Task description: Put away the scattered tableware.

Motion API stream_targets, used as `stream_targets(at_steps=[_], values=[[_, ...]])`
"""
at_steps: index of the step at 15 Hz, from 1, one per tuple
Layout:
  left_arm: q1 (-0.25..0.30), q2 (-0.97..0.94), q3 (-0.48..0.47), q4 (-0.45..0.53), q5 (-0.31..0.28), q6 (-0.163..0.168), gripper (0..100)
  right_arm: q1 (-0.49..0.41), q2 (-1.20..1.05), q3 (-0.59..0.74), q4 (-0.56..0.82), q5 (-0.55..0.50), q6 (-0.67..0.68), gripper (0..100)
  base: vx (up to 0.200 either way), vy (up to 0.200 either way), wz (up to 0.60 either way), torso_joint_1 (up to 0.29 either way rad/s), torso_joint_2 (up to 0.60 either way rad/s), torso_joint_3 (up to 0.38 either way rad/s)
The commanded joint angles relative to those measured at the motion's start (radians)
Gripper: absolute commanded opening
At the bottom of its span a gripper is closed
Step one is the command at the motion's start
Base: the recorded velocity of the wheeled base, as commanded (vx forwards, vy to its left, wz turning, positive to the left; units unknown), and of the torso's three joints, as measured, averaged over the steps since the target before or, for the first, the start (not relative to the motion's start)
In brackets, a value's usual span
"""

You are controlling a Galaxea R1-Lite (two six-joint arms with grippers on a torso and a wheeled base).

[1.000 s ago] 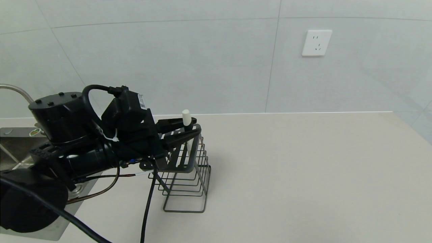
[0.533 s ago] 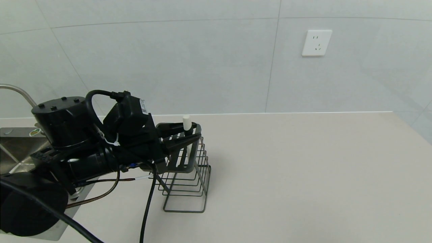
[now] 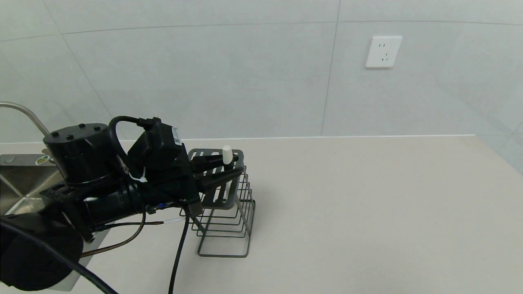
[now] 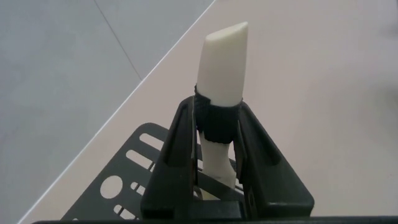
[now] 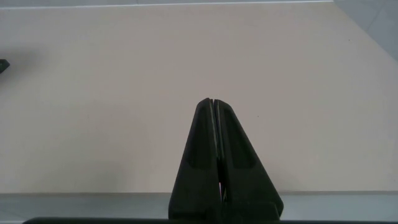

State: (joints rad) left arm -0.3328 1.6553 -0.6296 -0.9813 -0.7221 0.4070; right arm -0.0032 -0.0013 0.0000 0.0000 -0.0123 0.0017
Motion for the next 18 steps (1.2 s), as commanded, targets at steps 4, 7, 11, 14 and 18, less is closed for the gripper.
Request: stream_targets(at_steps=[4, 7, 11, 14, 18], values=[[0.001, -0.02, 0.013, -0.002, 0.001, -0.004, 100, 0.0, 0.001, 0.0, 0.0, 0.0, 0.0, 0, 0.0, 0.0, 0.0, 0.0, 0.0, 0.0], [0.001, -0.115, 0.045, -0.004, 0.001, -0.004, 100, 0.0, 0.001, 0.0, -0.002, 0.0, 0.0, 0, 0.0, 0.0, 0.0, 0.0, 0.0, 0.0], [0.004, -0.454, 0.249, 0.003, 0.004, -0.005, 100, 0.0, 0.001, 0.0, -0.002, 0.0, 0.001, 0, 0.0, 0.0, 0.0, 0.0, 0.0, 0.0], [0.014, -0.807, 0.323, 0.064, 0.079, -0.048, 100, 0.0, 0.001, 0.0, -0.002, 0.0, 0.0, 0, 0.0, 0.0, 0.0, 0.0, 0.0, 0.0], [0.112, -1.31, 0.401, 0.466, 0.159, -0.189, 100, 0.0, 0.001, 0.0, -0.002, 0.012, 0.0, 0, 0.0, 0.0, 0.0, 0.0, 0.0, 0.0]])
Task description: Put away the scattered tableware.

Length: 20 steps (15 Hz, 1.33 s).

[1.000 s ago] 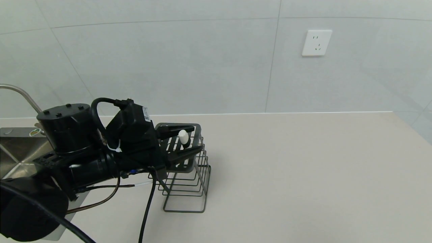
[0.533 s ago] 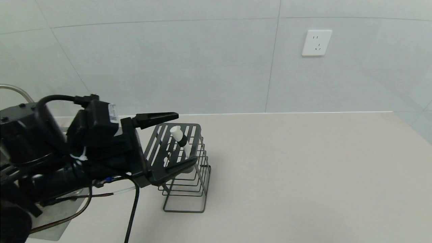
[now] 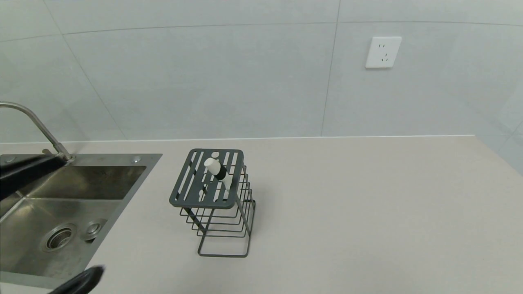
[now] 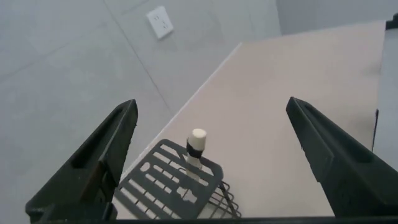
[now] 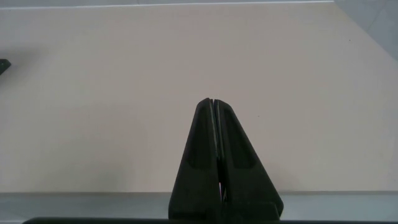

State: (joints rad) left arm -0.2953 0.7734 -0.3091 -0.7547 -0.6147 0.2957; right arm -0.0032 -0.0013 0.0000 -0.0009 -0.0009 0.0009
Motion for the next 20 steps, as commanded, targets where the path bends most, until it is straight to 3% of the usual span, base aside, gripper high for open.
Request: stream_targets(at_steps=[1, 2, 4, 6, 7, 10, 12, 13, 15, 16, 17, 20], values=[[0.101, -0.526, 0.079, 0.357, 0.053, -0.079, 100, 0.0, 0.001, 0.0, 0.001, 0.001, -0.001, 0, 0.0, 0.0, 0.0, 0.0, 0.0, 0.0], [0.124, -0.597, 0.078, 0.456, 0.059, -0.089, 100, 0.0, 0.001, 0.0, 0.001, 0.001, -0.001, 0, 0.0, 0.0, 0.0, 0.0, 0.0, 0.0], [0.156, -0.68, 0.136, 0.563, 0.108, -0.121, 100, 0.0, 0.001, 0.0, 0.001, 0.001, -0.001, 0, 0.0, 0.0, 0.0, 0.0, 0.0, 0.0], [0.157, -0.678, 0.274, 0.522, 0.19, -0.124, 100, 0.0, 0.001, 0.0, 0.001, 0.001, 0.001, 0, 0.0, 0.0, 0.0, 0.0, 0.0, 0.0], [0.157, -0.678, 0.309, 0.546, 0.24, -0.127, 100, 0.0, 0.001, 0.0, 0.001, -0.001, 0.001, 0, 0.0, 0.0, 0.0, 0.0, 0.0, 0.0], [0.203, -0.678, 0.305, 0.733, 0.421, -0.139, 100, 0.0, 0.001, 0.0, 0.001, -0.001, 0.002, 0, 0.0, 0.0, 0.0, 0.0, 0.0, 0.0], [0.283, -0.734, 0.306, 0.718, 0.431, -0.138, 100, 0.0, 0.001, 0.0, 0.001, -0.001, 0.002, 0, 0.0, 0.0, 0.0, 0.0, 0.0, 0.0], [0.301, -0.773, 0.308, 0.719, 0.463, -0.147, 100, 0.0, 0.001, 0.0, 0.001, -0.001, 0.002, 0, 0.0, 0.0, 0.0, 0.0, 0.0, 0.0], [0.301, -0.773, 0.309, 0.721, 0.615, -0.191, 100, 0.0, 0.001, 0.0, 0.001, -0.001, 0.001, 0, 0.0, 0.0, 0.0, 0.0, 0.0, 0.0], [0.3, -0.773, 0.309, 0.724, 0.673, -0.245, 100, 0.0, 0.001, 0.0, 0.001, -0.001, 0.001, 0, 0.0, 0.0, 0.0, 0.0, 0.0, 0.0], [0.3, -0.773, 0.309, 0.735, 0.704, -0.299, 100, 0.0, 0.001, 0.0, 0.001, -0.001, 0.002, 0, 0.0, 0.0, 0.0, 0.0, 0.0, 0.0], [0.3, -0.773, 0.309, 0.749, 0.679, -0.271, 100, 0.0, 0.001, 0.0, 0.001, -0.001, 0.002, 0, 0.0, 0.0, 0.0, 0.0, 0.0, 0.0]])
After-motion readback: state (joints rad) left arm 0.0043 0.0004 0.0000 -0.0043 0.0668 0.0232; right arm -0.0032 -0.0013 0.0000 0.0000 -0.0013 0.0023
